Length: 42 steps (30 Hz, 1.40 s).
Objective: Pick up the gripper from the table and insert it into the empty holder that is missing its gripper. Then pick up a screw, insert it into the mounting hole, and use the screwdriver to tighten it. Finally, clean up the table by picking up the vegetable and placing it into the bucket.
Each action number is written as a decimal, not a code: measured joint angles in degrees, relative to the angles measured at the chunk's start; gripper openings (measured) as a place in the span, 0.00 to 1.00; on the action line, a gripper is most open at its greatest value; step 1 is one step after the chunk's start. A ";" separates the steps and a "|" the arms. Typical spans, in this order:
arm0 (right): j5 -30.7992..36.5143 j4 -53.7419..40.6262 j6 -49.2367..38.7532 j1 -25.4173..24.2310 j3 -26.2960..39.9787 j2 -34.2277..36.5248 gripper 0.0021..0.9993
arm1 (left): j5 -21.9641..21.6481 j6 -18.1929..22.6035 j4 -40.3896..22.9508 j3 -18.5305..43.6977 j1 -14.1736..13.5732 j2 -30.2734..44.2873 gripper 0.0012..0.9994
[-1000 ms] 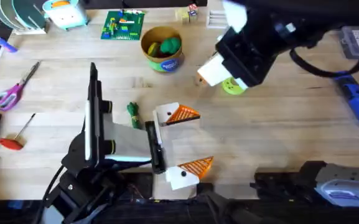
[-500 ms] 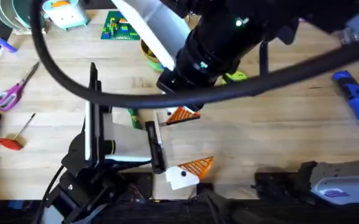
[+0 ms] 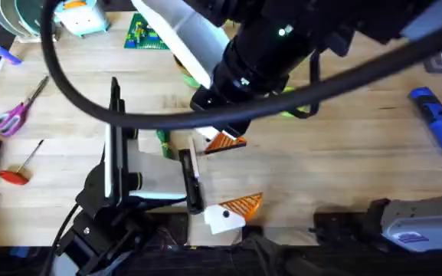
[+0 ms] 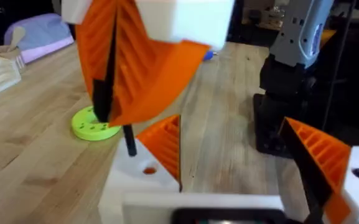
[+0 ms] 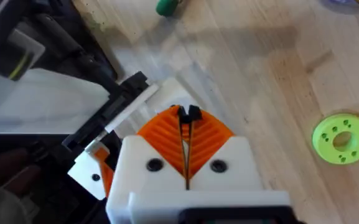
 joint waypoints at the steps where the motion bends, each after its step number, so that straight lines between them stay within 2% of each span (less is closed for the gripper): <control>1: 0.00 0.00 0.15 0.00 0.00 0.00 0.00 | 0.00 0.00 0.02 0.00 0.00 -0.01 0.99; 42: -1.68 -1.29 3.99 0.84 0.50 2.24 0.00 | 0.15 -0.15 -0.02 0.00 0.00 0.00 0.99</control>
